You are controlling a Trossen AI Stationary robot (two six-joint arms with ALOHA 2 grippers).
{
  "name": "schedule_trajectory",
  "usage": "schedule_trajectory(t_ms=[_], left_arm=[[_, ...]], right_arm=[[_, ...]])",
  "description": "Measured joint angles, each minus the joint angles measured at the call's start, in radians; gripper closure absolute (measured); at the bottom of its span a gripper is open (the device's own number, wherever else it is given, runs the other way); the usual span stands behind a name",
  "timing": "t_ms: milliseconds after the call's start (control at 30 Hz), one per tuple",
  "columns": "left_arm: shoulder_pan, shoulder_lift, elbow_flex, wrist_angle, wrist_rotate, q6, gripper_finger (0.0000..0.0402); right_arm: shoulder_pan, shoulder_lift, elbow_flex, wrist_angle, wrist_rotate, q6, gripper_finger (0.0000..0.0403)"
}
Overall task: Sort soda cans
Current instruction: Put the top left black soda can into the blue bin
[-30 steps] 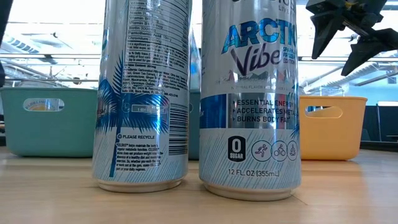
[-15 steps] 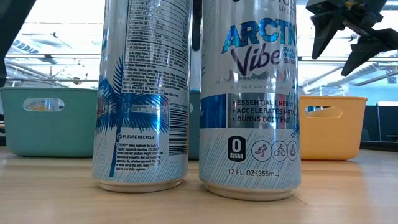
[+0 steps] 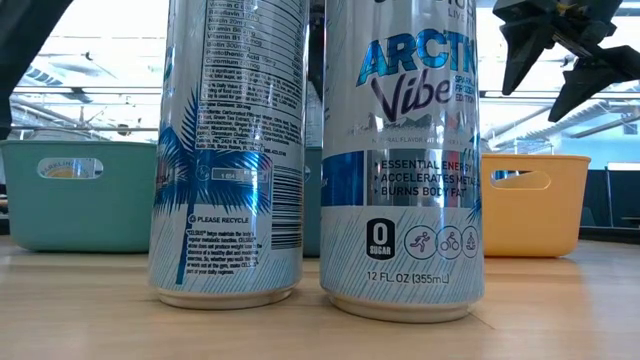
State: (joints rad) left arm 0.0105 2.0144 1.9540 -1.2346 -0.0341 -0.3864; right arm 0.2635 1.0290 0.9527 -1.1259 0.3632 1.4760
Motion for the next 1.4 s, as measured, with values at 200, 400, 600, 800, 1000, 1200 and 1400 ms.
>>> schedule_trajectory(t_ms=[200,400,600,800,1000,1200,1400], left_arm=[[0.000,0.001,-0.009,0.015,0.000,0.000,0.0125],[0.000,0.008,-0.045,0.036,0.000,-0.026,0.0125],[0.000,0.008,-0.057,0.048,0.000,-0.027,0.0125],[0.002,0.008,-0.057,0.048,-0.029,-0.027,0.0125],[0.002,0.008,-0.057,0.048,-0.064,-0.027,0.0125],[0.002,0.008,-0.057,0.048,-0.072,-0.026,0.0125],[0.002,0.012,-0.057,0.048,-0.074,-0.028,0.0121]], right_arm=[[0.000,0.000,0.000,0.000,-0.002,-0.008,0.0030],[0.000,0.000,0.000,0.000,-0.002,-0.022,0.0030],[0.000,0.000,0.000,0.000,-0.002,-0.023,0.0030],[0.000,0.000,0.000,0.000,-0.002,-0.027,0.0030],[0.000,0.000,0.000,0.000,-0.002,-0.027,0.0030],[0.000,0.000,0.000,0.000,-0.002,-0.027,0.0030],[0.000,0.000,0.000,0.000,-0.002,-0.026,0.0030]])
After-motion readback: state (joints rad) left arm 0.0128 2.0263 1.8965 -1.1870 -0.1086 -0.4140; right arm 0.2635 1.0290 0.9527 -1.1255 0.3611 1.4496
